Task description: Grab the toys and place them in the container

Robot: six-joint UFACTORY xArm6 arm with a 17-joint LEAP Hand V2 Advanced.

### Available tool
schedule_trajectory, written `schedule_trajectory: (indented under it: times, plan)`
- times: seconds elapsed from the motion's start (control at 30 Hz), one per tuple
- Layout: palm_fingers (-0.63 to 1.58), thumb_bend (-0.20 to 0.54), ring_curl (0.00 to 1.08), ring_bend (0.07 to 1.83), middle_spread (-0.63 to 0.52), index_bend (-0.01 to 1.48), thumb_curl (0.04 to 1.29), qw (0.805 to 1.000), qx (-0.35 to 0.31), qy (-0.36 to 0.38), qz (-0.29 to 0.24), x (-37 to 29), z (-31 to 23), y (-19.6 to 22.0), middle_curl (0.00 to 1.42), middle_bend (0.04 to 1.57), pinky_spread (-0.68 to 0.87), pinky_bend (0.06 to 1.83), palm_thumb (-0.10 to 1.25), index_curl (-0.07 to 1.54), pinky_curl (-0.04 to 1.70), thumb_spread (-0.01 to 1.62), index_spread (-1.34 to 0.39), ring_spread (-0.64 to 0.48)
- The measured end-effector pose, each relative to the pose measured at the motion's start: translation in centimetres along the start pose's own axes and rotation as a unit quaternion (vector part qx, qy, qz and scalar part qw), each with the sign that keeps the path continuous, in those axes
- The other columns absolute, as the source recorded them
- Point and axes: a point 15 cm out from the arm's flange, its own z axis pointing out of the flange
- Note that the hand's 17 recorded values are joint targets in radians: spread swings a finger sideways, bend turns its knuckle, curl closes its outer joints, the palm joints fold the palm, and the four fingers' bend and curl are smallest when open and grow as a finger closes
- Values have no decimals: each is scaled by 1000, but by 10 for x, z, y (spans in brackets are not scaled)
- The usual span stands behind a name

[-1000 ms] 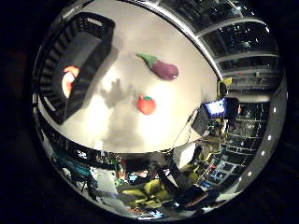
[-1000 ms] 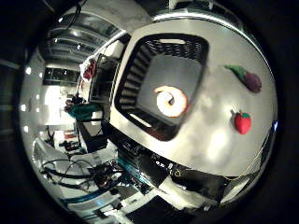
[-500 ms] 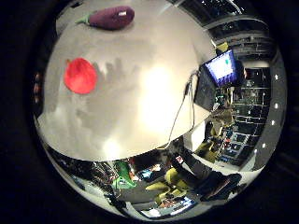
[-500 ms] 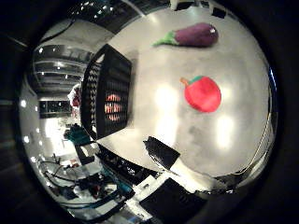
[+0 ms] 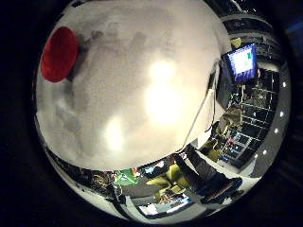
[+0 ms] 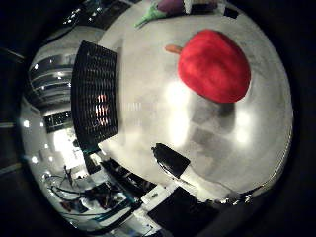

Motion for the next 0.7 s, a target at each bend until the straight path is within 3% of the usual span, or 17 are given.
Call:
schedule_trajectory:
  times: [0.13,0.43,0.57,0.63,0.67,0.7]
  plan:
    - [254,-28,216,249,20,209,289,1000,-7,-2,-3,-4,10,-7,309,212,384,318,493,332,262,968,-306,163]
    - [321,-16,200,177,26,396,306,999,-28,21,-3,3,24,-5,282,168,384,234,570,406,250,959,-315,165]
    - [389,41,178,150,9,567,335,999,-36,38,2,10,27,-2,276,179,378,183,719,450,236,957,-357,159]
    - [454,55,157,145,-36,770,357,999,-33,43,5,12,23,-3,294,228,366,149,842,527,213,949,-405,129]
    - [552,97,140,137,-76,894,379,999,-27,45,5,13,19,-5,301,264,358,119,931,553,186,953,-426,99]
    - [548,92,137,142,-93,940,383,999,-19,48,5,14,15,-9,312,288,351,126,948,570,178,951,-430,82]
